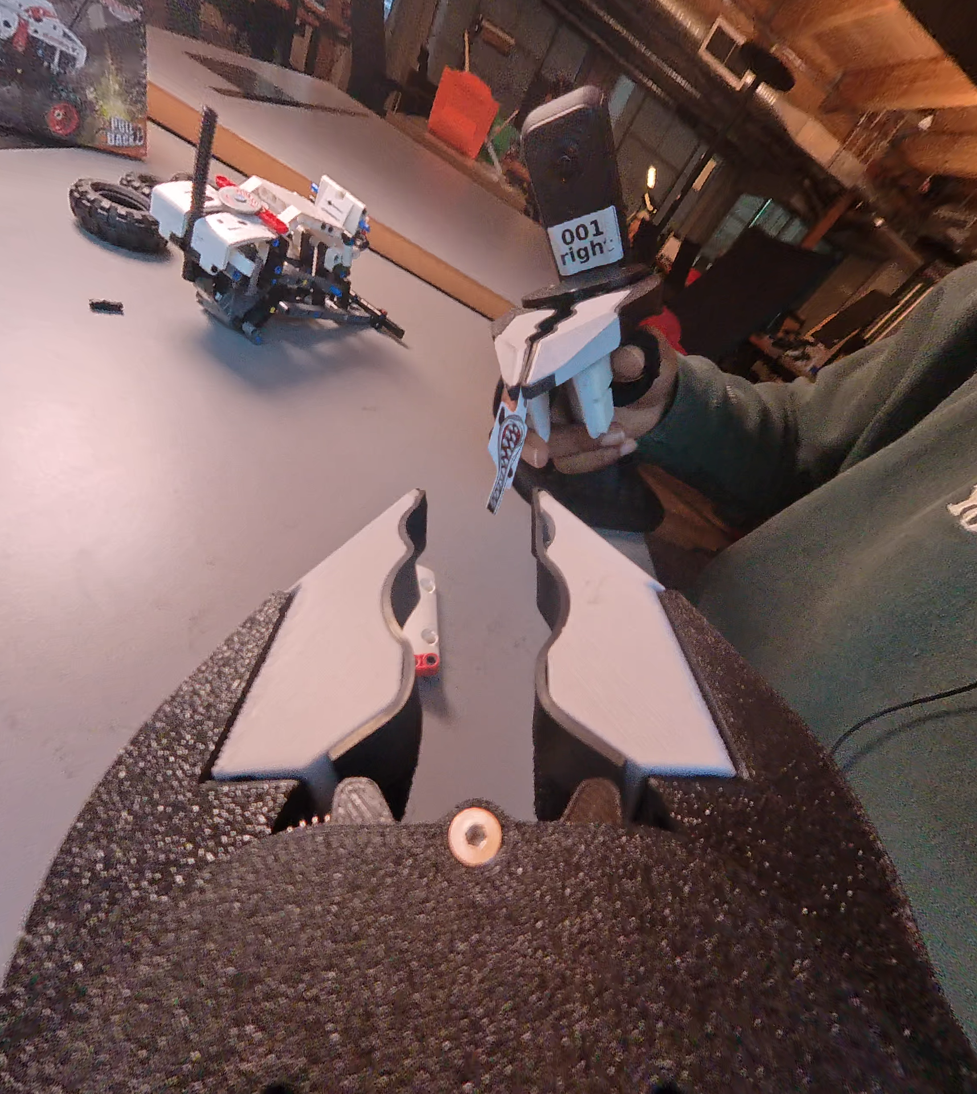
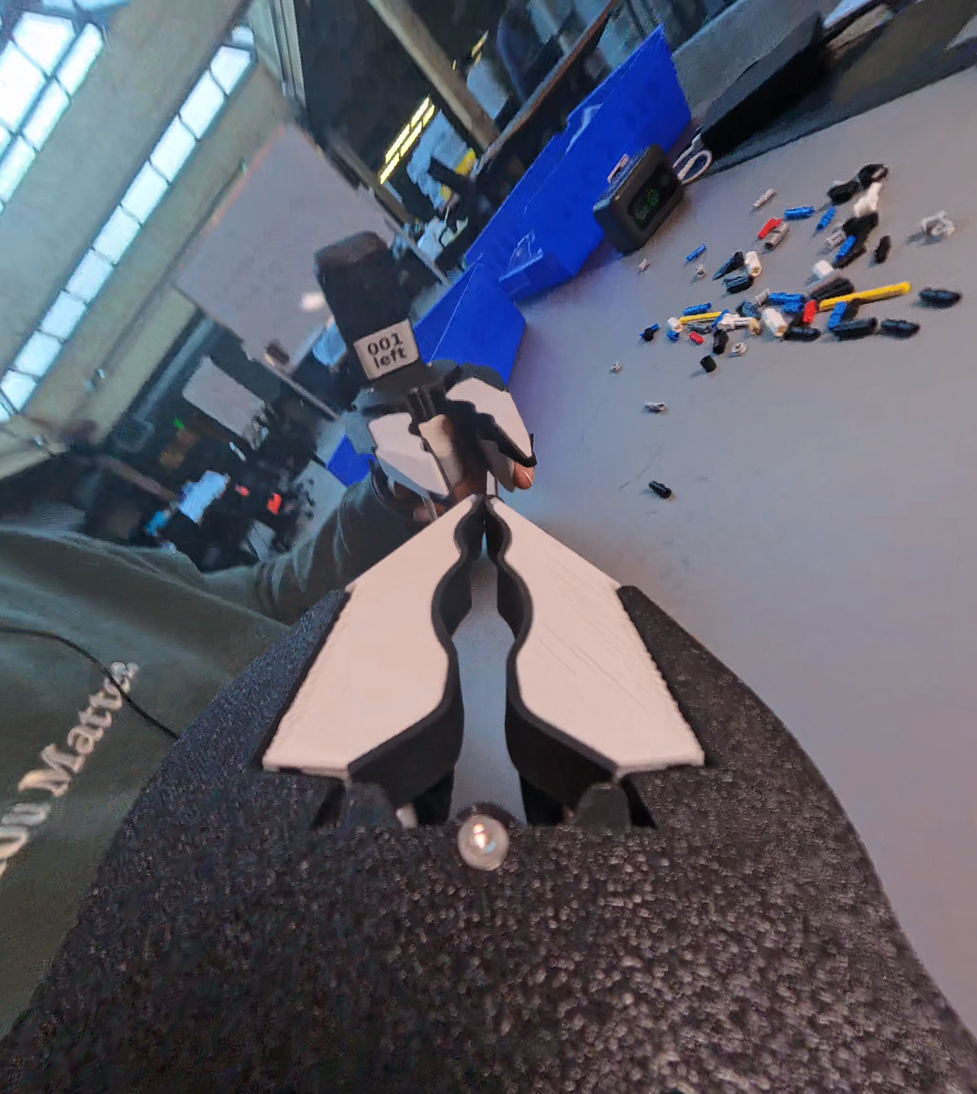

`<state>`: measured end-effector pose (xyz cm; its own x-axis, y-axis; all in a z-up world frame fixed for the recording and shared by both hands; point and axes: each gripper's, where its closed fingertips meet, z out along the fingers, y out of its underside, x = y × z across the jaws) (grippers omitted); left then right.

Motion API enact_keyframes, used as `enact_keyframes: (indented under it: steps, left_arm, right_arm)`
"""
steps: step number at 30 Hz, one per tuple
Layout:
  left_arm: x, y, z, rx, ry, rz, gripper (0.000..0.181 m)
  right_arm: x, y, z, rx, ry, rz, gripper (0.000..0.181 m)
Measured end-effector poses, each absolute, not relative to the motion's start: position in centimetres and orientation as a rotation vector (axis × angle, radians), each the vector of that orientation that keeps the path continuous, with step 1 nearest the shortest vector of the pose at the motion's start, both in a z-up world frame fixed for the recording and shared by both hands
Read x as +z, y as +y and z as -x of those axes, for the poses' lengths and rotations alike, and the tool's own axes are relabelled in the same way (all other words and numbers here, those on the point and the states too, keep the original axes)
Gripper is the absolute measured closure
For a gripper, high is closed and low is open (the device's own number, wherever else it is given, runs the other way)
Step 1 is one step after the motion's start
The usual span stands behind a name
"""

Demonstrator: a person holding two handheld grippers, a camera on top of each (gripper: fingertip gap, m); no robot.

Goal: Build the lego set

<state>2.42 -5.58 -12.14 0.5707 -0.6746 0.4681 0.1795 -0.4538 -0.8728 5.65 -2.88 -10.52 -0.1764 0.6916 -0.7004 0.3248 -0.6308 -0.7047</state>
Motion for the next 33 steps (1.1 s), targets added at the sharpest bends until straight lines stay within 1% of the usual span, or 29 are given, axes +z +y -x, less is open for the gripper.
enact_keyframes:
  steps: [3,6,14,18,25,27,33]
  left_arm:
    - [-11.1,-5.8,-2.4,-1.087,0.395,1.737,0.147]
    - [-11.0,-5.8,-2.4,-1.056,0.408,1.728,0.149]
    - [-10.5,-6.3,-3.3,-1.019,0.474,1.703,0.162]
    - [-10.4,-6.5,-3.5,-1.017,0.493,1.7,0.17]
    - [-11.1,-6.9,-4.2,-0.98,0.55,1.745,0.175]
    - [-11.1,-6.9,-4.3,-0.976,0.557,1.745,0.181]
    - [-9.8,-6.9,-4.1,-1.011,0.512,1.695,0.181]
  right_arm:
    - [-9.6,-3.0,-5.6,1.732,-1.49,1.674,0.181]
    - [-8.6,-3.4,-5.1,1.678,-1.7,1.587,0.181]
    - [-9.6,-5.3,-3.8,1.5,-2.096,1.488,0.181]
    - [-10.1,-5.8,-3.9,1.417,-2.198,1.471,0.181]
    - [-10.4,-6.4,-3.9,1.351,-2.285,1.448,0.181]
    - [-10.3,-6.5,-3.9,1.344,-2.291,1.443,0.181]
    - [-9.2,-6.2,-3.2,1.342,-2.241,1.396,0.18]
